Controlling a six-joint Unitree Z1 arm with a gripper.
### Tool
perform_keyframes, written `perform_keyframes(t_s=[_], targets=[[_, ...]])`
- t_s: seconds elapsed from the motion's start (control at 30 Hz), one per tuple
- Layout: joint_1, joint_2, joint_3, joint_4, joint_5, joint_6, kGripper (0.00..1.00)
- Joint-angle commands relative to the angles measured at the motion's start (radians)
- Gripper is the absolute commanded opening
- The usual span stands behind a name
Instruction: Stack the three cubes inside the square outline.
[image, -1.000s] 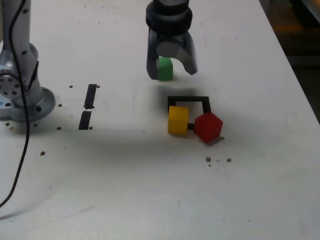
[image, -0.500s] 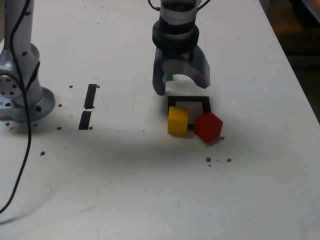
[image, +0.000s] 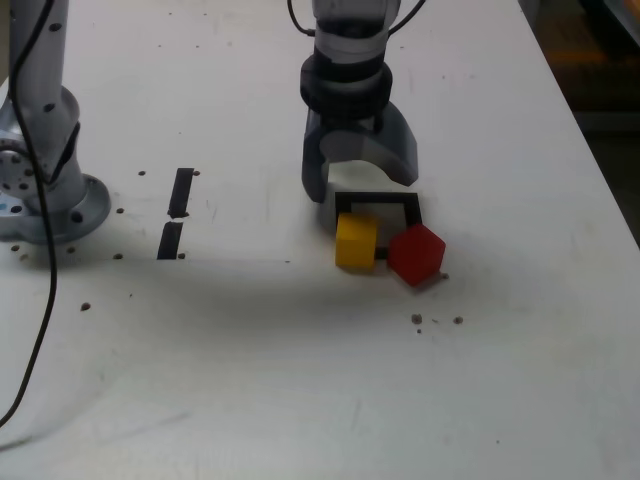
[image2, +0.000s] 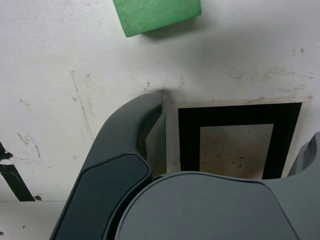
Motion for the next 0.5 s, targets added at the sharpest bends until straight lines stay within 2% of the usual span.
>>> perform_keyframes(t_s=[0.0, 0.23, 0.47], targets=[[-0.003, 0.001, 0.013, 0.017, 0.004, -0.008, 0.98], [-0.008, -0.006, 0.051, 0.076, -0.005, -0.024, 0.98], [-0.05, -0.007, 0.011, 0.192, -0.011, -0.036, 0.98]])
